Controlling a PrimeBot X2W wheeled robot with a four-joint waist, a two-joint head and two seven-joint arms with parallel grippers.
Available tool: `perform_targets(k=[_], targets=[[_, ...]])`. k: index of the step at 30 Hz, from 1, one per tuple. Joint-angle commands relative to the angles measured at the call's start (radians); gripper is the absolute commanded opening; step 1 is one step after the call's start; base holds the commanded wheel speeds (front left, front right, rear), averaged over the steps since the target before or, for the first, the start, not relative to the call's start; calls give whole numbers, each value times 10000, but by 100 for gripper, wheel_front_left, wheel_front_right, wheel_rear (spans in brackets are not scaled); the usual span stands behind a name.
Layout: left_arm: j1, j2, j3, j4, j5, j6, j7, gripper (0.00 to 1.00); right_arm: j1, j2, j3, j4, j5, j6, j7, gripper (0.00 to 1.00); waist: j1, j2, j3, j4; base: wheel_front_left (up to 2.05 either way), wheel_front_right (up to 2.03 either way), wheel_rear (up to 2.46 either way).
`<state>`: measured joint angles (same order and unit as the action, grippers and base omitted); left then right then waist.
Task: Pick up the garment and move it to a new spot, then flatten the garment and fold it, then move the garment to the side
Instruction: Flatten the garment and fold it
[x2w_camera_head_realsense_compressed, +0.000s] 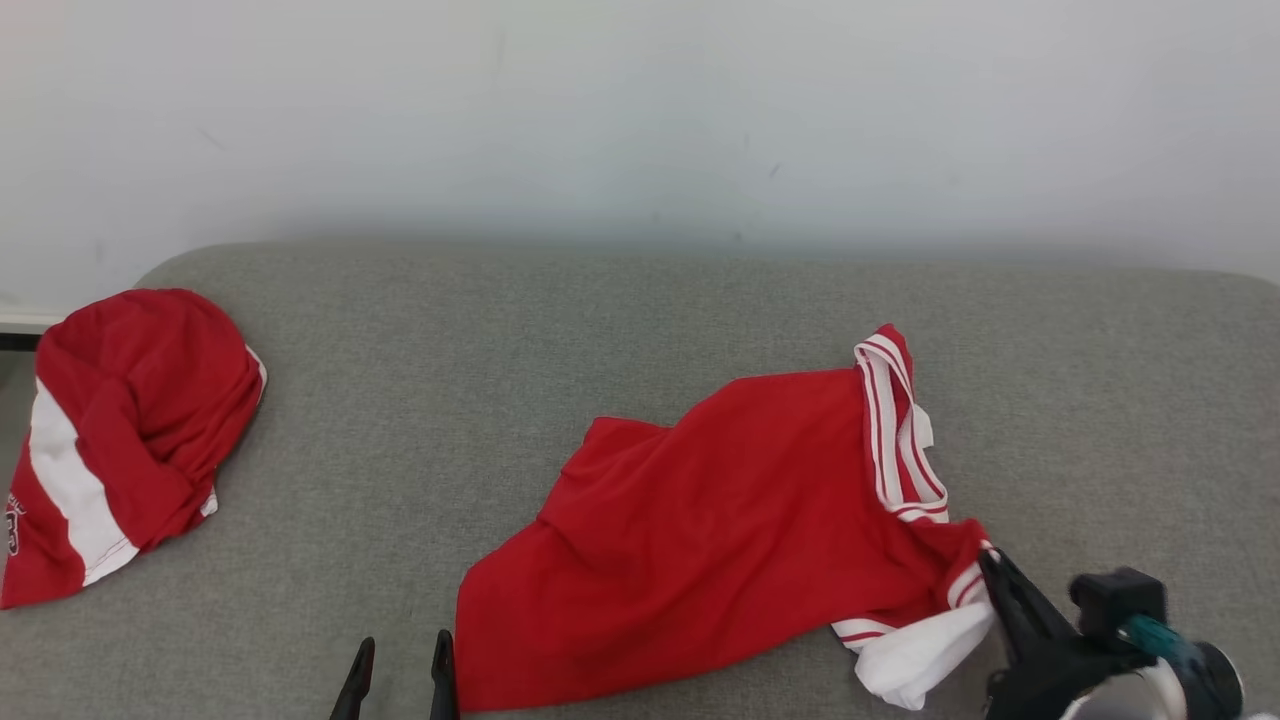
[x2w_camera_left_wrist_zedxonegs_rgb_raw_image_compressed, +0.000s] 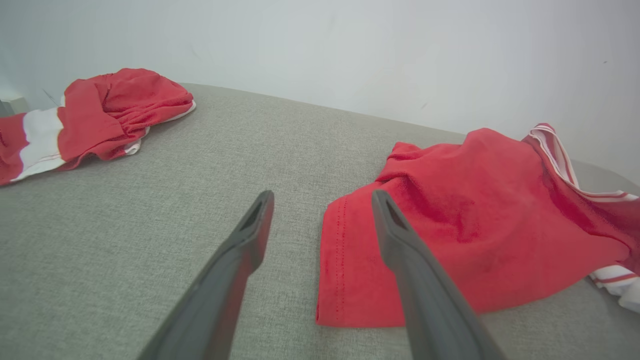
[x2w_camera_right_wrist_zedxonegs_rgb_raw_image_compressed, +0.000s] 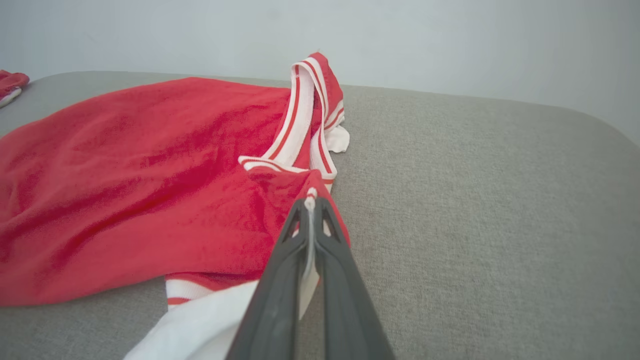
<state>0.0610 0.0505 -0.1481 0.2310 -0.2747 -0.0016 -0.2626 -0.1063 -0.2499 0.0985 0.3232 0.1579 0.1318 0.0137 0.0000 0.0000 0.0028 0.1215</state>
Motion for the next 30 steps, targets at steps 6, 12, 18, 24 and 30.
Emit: perform_targets(k=[6,12,18,24,30], targets=[[33,-2,-77,58,45,-71,-34,100,903,700,-1760,26,637,-23,-530,0,0,0,-13,-250,0,0,0],[90,-4,-12,144,177,-152,-34,100,1022,918,-2340,761,587,-23,-904,12,0,0,-80,-396,0,0,0],[138,-4,3,163,211,-193,-34,100,684,905,-2575,1034,486,-23,-1795,100,0,0,-149,-553,0,0,0],[200,-4,-3,128,169,-166,-34,100,662,819,-2400,911,500,-23,-2086,100,0,0,-188,-687,0,0,0],[140,-4,-5,153,115,-145,-34,100,817,822,-2095,364,671,-23,-2365,100,0,0,-192,-789,0,0,0]])
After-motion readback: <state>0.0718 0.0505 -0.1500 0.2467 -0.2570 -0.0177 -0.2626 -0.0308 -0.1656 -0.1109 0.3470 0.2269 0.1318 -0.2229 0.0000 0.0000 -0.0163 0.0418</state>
